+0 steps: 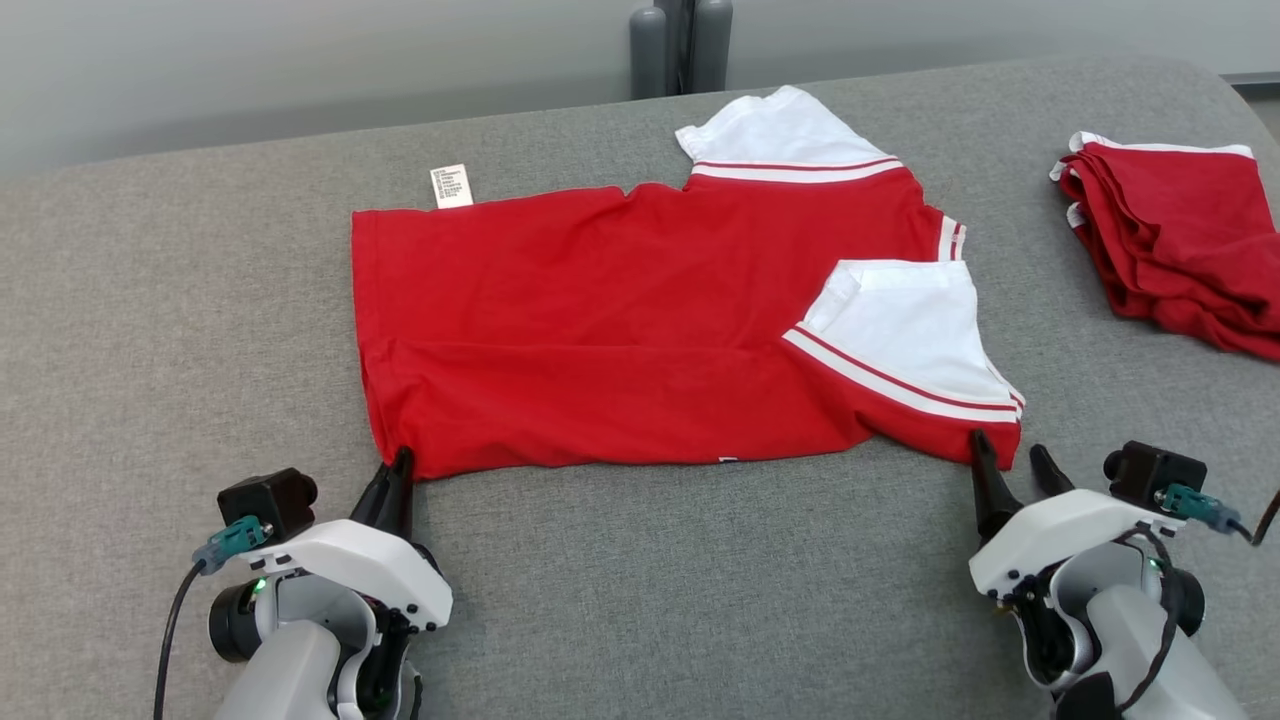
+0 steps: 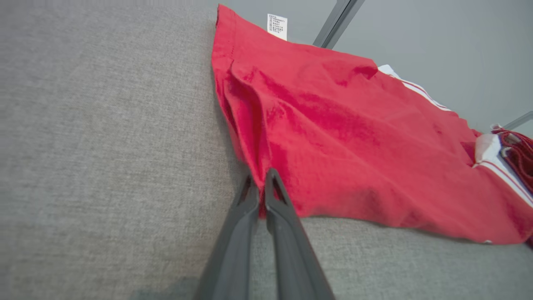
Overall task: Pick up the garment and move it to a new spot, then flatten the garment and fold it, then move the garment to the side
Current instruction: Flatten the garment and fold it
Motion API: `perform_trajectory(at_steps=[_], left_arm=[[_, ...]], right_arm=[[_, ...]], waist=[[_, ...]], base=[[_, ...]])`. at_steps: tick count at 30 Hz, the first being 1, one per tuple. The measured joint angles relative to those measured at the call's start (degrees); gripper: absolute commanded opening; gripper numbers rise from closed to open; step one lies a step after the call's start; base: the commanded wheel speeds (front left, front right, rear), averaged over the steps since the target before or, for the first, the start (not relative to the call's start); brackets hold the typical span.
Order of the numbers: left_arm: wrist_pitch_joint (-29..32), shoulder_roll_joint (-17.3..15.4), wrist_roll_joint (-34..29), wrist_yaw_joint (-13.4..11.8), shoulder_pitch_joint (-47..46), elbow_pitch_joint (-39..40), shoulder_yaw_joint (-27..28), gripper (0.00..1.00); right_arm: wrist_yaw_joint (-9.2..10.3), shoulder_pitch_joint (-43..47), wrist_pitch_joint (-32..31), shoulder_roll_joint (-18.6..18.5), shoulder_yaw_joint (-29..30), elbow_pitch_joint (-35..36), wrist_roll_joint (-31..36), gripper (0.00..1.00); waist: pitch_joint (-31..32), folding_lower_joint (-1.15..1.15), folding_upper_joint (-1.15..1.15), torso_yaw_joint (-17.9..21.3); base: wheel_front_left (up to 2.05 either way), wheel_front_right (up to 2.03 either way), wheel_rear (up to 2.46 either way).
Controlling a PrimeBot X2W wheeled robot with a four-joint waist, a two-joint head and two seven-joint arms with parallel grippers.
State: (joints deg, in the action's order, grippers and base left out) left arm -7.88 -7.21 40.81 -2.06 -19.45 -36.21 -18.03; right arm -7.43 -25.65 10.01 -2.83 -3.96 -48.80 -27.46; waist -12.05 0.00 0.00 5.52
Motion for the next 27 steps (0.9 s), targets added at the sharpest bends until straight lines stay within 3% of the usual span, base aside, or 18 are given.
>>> perform_trajectory(at_steps=[3, 4, 5, 6, 11, 20, 27], left_arm=[[-0.3, -0.1, 0.0, 0.0, -0.1, 0.6, 0.0, 0.00], [-0.4, -0.2, 0.2, 0.3, -0.1, 1.0, 0.0, 0.00], [-0.4, -0.2, 0.4, 0.6, -0.1, 1.5, 0.0, 0.00], [-0.4, -0.3, 0.6, 0.8, -0.1, 1.6, -0.1, 0.00], [-0.7, -1.3, 1.8, 3.0, 1.0, 5.2, 0.2, 0.00], [2.5, -5.1, 3.6, 4.6, 8.3, 14.8, -0.1, 0.00], [7.6, -9.7, 5.2, 3.5, 17.7, 23.4, -0.2, 0.00]], right_arm=[[0.00, -2.0, -1.1, 0.0, -0.9, -2.1, -5.3, 1.00], [-0.01, -3.2, -1.7, -0.1, -1.8, -3.6, -8.0, 0.82], [0.00, -4.3, -1.9, -0.1, -2.3, -5.3, -9.5, 0.26], [-0.01, -4.8, -1.7, -0.2, -2.6, -6.2, -9.3, 0.00], [-0.01, -6.0, -0.9, -1.3, -4.7, -5.1, -12.9, 0.00], [-0.04, 2.4, -4.4, -7.2, -5.7, 7.8, -18.9, 0.00], [-0.05, 12.9, -8.9, -9.2, -3.6, 17.8, -19.4, 0.00]], waist=[[0.1, 0.00, 0.00, -0.3], [0.2, 0.00, 0.00, -0.5], [0.4, 0.00, 0.00, -0.6], [0.5, 0.00, 0.00, -0.8], [2.0, 0.00, 0.00, -1.4], [4.4, 0.00, 0.00, -1.1], [4.8, 0.00, 0.00, -0.8]], base=[[0.00, 0.00, 0.00], [0.00, 0.00, 0.00], [0.00, 0.00, 0.00], [0.00, 0.00, 0.00], [0.00, 0.00, 0.00], [0.00, 0.00, 0.00], [0.00, 0.00, 0.00]])
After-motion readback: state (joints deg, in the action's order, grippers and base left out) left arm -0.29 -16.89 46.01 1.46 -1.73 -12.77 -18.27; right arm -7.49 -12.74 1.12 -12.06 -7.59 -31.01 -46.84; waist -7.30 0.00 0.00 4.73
